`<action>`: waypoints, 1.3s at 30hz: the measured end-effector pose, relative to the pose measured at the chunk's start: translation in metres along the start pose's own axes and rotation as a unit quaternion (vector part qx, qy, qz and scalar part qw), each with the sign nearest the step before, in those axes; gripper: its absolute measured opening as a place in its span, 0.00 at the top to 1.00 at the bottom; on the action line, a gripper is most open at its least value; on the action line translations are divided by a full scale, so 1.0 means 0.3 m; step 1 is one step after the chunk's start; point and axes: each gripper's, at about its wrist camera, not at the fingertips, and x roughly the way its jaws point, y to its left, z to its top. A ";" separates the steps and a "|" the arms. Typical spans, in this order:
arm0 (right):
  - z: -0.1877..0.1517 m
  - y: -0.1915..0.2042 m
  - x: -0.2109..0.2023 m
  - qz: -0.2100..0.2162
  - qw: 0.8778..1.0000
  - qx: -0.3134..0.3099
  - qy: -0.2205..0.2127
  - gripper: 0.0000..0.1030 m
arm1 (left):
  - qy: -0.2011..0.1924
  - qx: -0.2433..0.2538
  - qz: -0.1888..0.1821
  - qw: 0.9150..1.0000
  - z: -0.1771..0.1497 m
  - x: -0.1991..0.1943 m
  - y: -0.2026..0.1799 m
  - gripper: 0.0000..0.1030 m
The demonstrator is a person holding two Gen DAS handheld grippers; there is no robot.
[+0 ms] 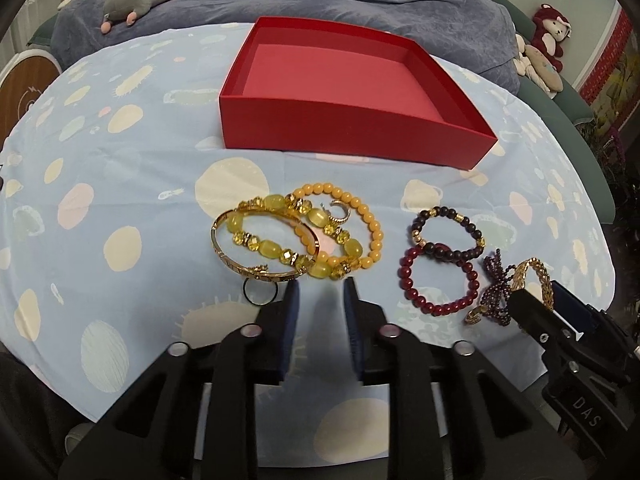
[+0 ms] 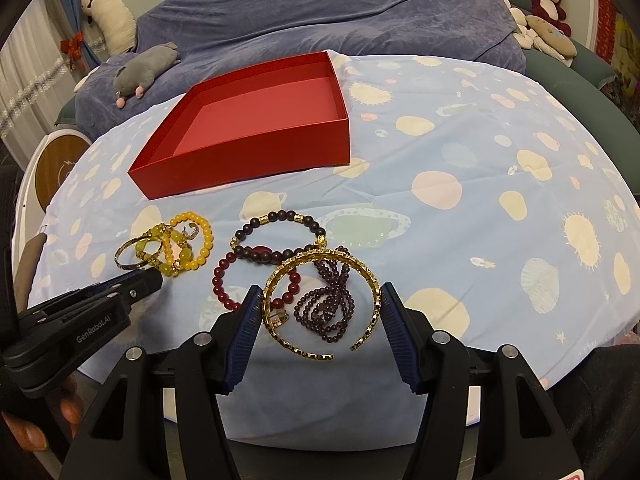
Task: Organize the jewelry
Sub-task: 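Grasp the thin gold bangle with the left tool while the right tool holds the cuff, then lift both gold bangles and carry them into the red box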
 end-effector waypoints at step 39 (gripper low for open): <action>0.206 0.069 -0.031 0.039 0.998 -0.034 -0.034 0.45 | -0.073 -0.008 0.004 0.997 0.204 -0.139 0.038 0.45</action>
